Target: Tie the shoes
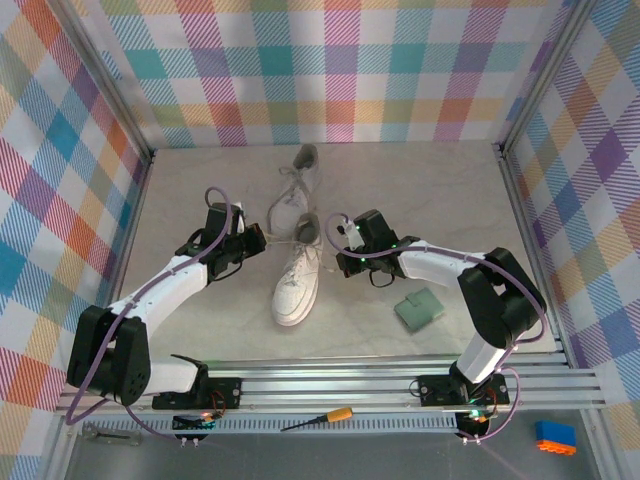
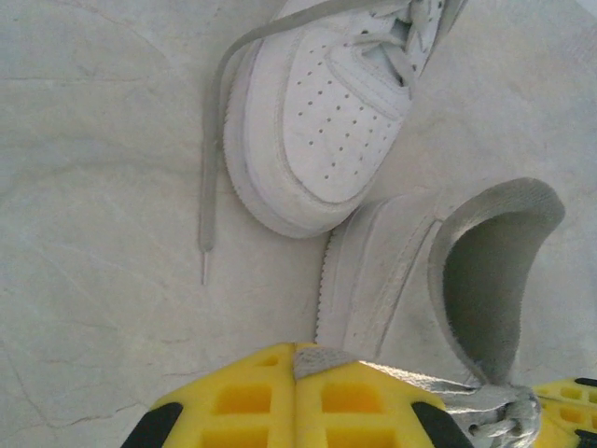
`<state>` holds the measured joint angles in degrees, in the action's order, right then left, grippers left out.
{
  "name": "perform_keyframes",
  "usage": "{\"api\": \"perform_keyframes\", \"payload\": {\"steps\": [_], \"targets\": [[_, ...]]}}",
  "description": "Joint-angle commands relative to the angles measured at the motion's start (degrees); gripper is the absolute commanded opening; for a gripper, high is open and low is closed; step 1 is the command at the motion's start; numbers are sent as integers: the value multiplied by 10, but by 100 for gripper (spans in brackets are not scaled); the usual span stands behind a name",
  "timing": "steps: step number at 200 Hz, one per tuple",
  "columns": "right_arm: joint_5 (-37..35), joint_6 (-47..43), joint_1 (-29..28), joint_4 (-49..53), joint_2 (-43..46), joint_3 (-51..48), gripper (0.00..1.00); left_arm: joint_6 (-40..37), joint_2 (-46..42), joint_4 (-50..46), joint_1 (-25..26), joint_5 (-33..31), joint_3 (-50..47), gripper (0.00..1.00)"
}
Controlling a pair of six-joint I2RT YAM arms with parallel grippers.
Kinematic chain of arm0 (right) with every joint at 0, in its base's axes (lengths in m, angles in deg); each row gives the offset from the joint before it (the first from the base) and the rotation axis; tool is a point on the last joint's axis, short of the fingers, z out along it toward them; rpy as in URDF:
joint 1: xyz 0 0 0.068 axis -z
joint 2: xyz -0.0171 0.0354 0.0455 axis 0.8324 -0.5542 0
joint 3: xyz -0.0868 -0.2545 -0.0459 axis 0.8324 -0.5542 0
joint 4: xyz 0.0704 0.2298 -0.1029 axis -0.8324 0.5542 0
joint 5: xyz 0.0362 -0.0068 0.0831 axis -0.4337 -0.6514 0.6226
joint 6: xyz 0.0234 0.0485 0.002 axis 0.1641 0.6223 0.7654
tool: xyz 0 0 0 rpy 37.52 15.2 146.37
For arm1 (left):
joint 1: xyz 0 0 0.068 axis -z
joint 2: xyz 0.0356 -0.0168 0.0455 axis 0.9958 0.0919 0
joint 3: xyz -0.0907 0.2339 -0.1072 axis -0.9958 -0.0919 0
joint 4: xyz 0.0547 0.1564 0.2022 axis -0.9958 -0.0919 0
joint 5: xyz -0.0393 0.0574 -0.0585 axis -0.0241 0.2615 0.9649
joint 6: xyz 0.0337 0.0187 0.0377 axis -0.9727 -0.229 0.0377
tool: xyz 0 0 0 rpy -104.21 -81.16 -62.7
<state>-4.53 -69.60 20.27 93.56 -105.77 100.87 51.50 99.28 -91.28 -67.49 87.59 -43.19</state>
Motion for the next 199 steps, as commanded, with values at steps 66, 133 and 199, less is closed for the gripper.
{"api": "perform_keyframes", "payload": {"steps": [66,133,199], "targets": [[-49,40,3,124,-52,11,0,8,-32,-19,-29,-76,-24,0],[-34,20,-21,115,-18,-1,0,-7,-74,27,-21,24,-58,0],[-119,180,-35,0,129,-16,70,34,-360,-42,32,-156,-145,100]]}}
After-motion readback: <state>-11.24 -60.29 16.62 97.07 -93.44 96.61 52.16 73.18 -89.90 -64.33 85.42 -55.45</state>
